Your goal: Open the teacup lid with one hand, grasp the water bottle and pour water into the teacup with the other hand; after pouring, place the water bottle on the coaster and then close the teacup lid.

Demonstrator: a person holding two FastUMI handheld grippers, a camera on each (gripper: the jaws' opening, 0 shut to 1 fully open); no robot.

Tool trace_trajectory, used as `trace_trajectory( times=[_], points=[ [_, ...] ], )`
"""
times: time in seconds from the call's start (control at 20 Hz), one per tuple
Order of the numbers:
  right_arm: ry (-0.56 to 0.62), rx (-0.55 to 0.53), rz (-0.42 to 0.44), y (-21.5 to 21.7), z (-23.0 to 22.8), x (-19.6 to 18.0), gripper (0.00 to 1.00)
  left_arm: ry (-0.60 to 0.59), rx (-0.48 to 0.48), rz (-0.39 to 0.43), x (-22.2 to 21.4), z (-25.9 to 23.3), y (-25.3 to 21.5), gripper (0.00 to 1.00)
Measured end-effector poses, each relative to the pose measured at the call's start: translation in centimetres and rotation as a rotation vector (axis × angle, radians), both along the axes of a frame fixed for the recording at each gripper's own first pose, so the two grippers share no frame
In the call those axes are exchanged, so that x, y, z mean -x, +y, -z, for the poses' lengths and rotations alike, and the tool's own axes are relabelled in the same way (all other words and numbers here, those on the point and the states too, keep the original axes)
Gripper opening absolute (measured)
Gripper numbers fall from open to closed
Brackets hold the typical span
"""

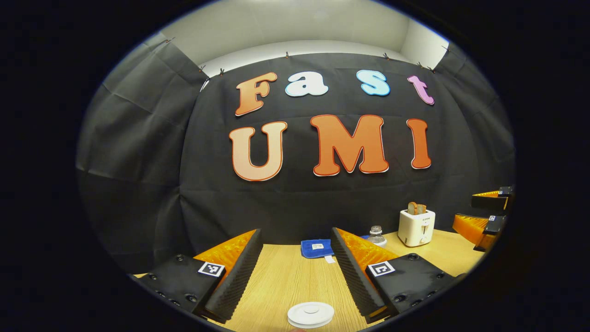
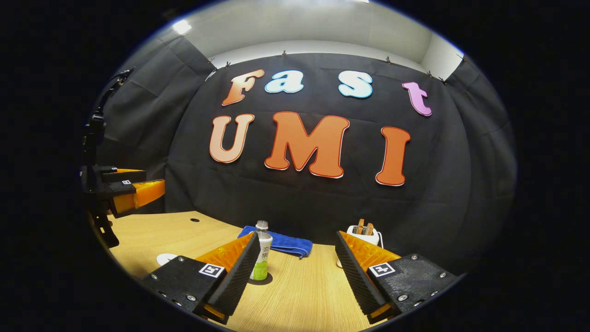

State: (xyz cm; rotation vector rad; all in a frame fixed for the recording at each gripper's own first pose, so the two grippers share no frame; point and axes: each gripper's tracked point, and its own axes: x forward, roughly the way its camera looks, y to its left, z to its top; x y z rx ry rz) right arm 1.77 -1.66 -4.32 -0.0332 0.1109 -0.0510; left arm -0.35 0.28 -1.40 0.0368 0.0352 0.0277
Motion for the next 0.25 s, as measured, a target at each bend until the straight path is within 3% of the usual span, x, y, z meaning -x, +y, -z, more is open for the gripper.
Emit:
trace_trajectory(
  times=[0.25],
  points=[
    [-0.001,0.000,0.001,-0.01,-0.03,0.01,0.98,0.001,-0.003,-0.004,0.00,0.10,0.15,0.97]
  ],
)
